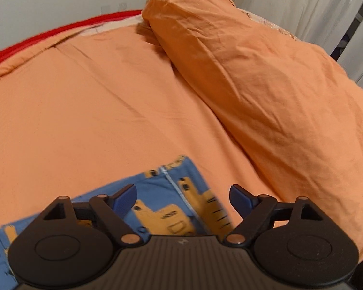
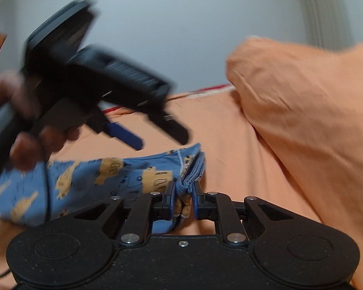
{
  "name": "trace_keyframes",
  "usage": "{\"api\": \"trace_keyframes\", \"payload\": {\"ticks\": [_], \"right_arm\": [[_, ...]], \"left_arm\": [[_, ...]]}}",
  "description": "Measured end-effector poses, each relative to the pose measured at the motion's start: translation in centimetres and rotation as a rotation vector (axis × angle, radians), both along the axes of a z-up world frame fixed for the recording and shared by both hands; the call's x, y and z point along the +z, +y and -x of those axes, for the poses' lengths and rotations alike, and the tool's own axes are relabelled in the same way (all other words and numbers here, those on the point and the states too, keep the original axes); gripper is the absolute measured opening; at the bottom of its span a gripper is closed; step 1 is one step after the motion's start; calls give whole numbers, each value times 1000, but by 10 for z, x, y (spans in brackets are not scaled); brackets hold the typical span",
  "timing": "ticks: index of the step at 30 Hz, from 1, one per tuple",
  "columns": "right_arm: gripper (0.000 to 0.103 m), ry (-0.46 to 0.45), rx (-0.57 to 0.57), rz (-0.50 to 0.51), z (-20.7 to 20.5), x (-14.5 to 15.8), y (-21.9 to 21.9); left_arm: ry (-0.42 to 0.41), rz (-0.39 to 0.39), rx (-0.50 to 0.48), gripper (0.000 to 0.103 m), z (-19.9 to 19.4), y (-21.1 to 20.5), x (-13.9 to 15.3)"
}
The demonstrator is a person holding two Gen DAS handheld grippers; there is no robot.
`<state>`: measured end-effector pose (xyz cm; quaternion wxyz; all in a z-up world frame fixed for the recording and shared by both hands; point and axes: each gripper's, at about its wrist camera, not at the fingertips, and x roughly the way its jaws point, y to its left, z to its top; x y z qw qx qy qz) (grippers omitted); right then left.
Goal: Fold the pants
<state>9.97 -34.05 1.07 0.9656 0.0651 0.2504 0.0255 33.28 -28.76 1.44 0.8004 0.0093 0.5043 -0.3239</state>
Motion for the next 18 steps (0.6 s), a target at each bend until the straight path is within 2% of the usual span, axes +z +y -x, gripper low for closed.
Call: {"api": "trace_keyframes", "payload": {"ticks": [3, 6, 12, 17, 18], "right_arm": [[14, -31, 58, 136, 4, 2, 21], [14, -47, 105, 229, 8, 0, 36], [14, -57, 163, 323, 9, -4, 49], [14, -60, 188, 362, 2, -8, 57], [14, -63, 196, 369, 4, -8, 57]], "left_arm": [[66, 1, 33, 83, -3, -7, 2], [86, -39, 52, 78, -3, -15, 1], [45, -138, 78, 57, 3, -22, 1], [45, -157, 109, 49, 9, -14, 0], [44, -162, 111, 41, 10, -13, -1]]}}
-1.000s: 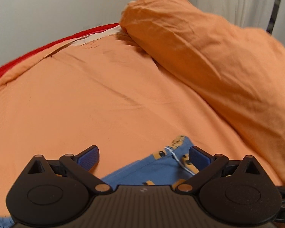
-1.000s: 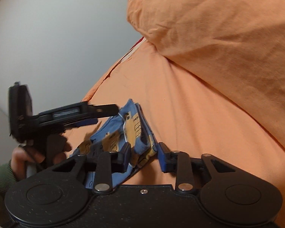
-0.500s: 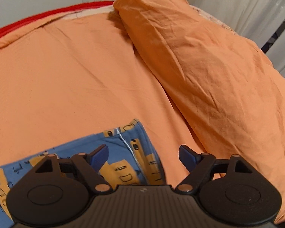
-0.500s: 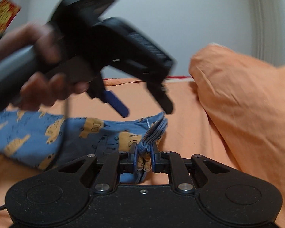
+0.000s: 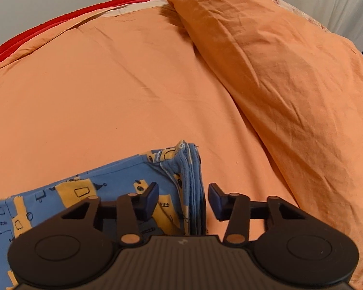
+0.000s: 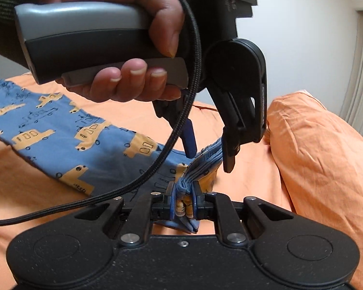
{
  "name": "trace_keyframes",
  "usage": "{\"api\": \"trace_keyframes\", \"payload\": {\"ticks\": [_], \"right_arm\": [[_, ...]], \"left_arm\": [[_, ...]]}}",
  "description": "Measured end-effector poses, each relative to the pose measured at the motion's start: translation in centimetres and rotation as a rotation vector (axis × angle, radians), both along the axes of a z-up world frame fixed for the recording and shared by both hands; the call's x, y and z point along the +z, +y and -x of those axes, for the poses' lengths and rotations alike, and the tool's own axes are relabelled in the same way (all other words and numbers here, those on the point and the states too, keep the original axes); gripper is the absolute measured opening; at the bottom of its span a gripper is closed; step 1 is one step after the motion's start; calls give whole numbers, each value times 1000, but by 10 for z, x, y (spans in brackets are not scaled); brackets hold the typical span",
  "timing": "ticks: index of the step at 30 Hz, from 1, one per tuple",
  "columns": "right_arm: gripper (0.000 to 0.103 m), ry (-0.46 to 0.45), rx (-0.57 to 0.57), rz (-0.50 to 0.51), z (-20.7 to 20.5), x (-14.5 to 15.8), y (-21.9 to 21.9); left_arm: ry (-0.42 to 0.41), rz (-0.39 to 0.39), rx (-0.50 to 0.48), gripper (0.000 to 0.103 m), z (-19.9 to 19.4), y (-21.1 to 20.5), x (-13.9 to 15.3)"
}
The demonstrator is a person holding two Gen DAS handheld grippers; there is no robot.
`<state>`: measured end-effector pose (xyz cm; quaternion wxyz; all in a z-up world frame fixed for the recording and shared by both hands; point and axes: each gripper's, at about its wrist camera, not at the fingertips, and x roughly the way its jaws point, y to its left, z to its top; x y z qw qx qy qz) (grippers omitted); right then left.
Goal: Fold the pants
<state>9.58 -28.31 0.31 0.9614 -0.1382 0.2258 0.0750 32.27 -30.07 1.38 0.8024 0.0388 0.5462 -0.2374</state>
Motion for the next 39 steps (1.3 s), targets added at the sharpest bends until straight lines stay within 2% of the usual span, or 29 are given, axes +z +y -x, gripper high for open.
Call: {"api": "trace_keyframes", "payload": {"ticks": [1, 3, 6, 14, 20, 24, 31, 35, 39], "right_arm": [[14, -2, 7, 7, 1, 0, 2], [13, -6, 24, 18, 3, 1, 8], [13, -11, 48, 23, 5, 3, 13], [13, -20, 142, -14, 12, 25, 42], [13, 25, 254, -53, 4, 36, 88], [13, 90, 288, -117, -10, 33, 118], [13, 219, 289, -117, -24, 2, 153], [13, 221, 285, -95, -24, -1, 156], [14, 224, 282, -96, -24, -1, 153]], "left_arm": [[0, -3, 2, 30, 0, 1, 0], [7, 8, 9, 18, 0, 6, 0], [22, 47, 24, 14, 1, 21, 5], [50, 194, 83, 12, 9, 99, 28], [62, 222, 169, 12, 13, 177, 23], [74, 218, 216, 12, 11, 218, 7], [118, 219, 230, 12, 9, 249, -37], [123, 268, 234, 12, 10, 259, -46], [114, 277, 221, 12, 10, 260, -48]]}}
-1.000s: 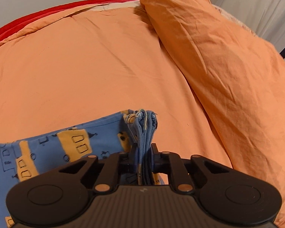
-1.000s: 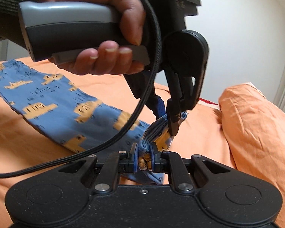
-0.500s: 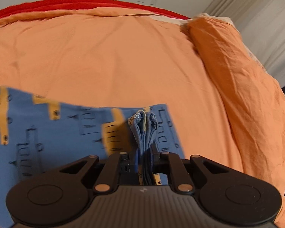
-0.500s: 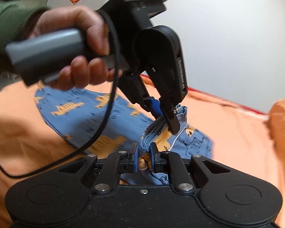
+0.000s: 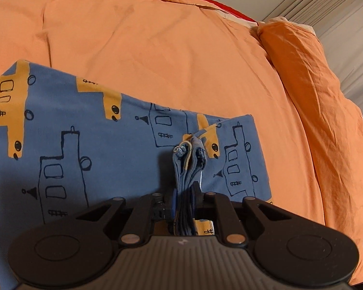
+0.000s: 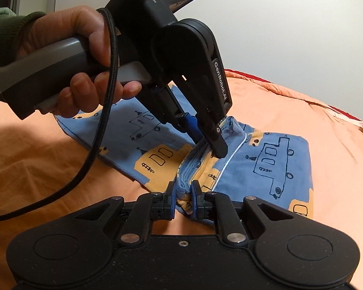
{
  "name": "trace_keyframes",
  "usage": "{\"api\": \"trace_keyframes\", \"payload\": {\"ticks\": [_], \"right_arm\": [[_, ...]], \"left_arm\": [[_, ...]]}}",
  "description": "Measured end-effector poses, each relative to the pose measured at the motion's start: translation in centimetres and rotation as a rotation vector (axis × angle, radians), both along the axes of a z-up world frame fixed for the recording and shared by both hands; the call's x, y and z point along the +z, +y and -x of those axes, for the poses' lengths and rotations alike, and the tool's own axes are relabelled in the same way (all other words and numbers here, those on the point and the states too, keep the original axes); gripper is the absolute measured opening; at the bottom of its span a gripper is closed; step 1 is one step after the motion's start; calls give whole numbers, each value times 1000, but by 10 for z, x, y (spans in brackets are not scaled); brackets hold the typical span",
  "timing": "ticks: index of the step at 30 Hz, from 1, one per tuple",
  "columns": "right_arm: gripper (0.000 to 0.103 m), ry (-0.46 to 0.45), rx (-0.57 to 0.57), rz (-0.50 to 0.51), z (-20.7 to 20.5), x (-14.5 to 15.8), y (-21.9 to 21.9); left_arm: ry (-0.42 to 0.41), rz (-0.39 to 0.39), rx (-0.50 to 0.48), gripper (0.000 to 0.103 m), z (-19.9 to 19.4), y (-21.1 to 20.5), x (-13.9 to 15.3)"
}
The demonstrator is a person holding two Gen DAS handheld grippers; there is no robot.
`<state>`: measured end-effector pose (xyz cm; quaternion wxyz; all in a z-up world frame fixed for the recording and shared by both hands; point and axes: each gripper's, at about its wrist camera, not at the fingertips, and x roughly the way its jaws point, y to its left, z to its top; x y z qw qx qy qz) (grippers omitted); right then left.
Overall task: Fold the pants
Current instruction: 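Hold the folded edge with both grippers and press it flat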
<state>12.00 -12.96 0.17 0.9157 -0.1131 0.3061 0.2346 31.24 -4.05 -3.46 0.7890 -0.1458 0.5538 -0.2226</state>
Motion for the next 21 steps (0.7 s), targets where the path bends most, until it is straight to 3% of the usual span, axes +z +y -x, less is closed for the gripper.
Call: {"api": "trace_keyframes", "payload": {"ticks": [14, 21], "right_arm": [[14, 9, -21, -19, -1, -3, 0], [13, 19, -49, -16, -1, 8, 2]], "left_arm": [[-4, -8, 4, 12, 3, 1, 1], [2, 46, 21, 11, 4, 11, 4]]}}
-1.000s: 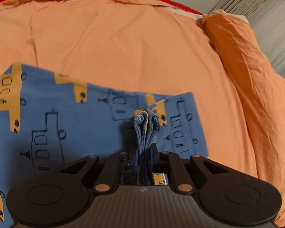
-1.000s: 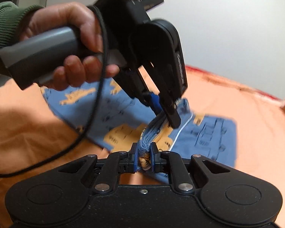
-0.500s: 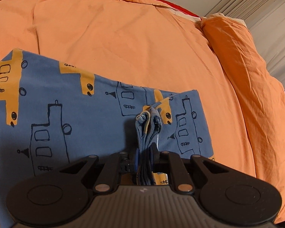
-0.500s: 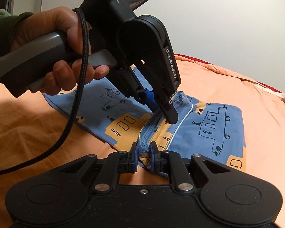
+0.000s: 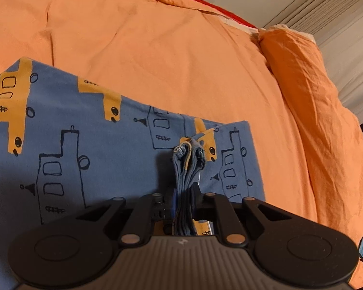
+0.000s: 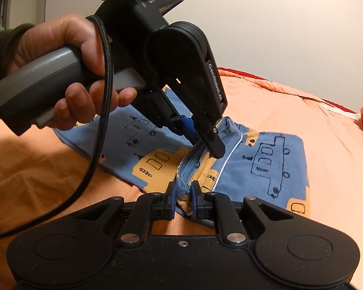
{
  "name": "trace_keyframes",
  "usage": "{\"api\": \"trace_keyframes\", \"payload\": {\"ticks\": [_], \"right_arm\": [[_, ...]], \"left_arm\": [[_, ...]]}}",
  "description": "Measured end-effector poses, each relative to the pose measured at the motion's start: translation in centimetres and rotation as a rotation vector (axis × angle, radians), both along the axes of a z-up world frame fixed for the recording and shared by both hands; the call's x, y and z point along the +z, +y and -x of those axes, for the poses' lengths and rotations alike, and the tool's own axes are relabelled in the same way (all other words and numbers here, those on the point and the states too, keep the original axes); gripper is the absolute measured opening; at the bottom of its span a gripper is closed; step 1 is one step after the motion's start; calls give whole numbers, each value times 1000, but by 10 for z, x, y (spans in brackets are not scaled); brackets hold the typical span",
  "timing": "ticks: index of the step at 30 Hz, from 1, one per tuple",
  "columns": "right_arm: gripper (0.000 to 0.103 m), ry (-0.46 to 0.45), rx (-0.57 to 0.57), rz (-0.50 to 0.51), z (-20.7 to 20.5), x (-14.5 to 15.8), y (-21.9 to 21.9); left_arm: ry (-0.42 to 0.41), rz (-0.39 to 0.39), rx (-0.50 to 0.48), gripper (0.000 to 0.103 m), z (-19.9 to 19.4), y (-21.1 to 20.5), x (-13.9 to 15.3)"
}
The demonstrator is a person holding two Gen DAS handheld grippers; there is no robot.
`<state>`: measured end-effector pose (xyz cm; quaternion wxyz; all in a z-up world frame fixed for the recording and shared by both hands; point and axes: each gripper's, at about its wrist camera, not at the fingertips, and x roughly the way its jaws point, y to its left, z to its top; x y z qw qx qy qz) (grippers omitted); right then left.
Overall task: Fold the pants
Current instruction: 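Hold the folded edge with both grippers and press it flat, then open both grippers and move them to the pants' waistband end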
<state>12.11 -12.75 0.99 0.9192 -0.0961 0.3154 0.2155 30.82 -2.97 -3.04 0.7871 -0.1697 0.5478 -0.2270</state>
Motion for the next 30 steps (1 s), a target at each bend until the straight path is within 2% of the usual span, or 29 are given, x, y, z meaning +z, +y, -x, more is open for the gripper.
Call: {"api": "trace_keyframes", "payload": {"ticks": [6, 13, 16, 21, 25, 30], "right_arm": [[13, -17, 9, -28, 4, 14, 12], [13, -34, 102, -111, -4, 28, 52], [13, -7, 147, -125, -12, 24, 74], [13, 53, 183, -110, -21, 1, 99], [14, 51, 183, -100, -22, -8, 103], [19, 40, 193, -117, -20, -8, 102]], "left_arm": [[-51, 15, -3, 11, 9, 24, 20], [-92, 12, 56, 11, 15, 84, 39], [-76, 14, 98, 11, 17, 111, 33], [-32, -14, 122, 11, 15, 144, 8], [-28, 12, 137, 12, 15, 151, -6], [-46, 4, 127, 17, 20, 151, -5]]}}
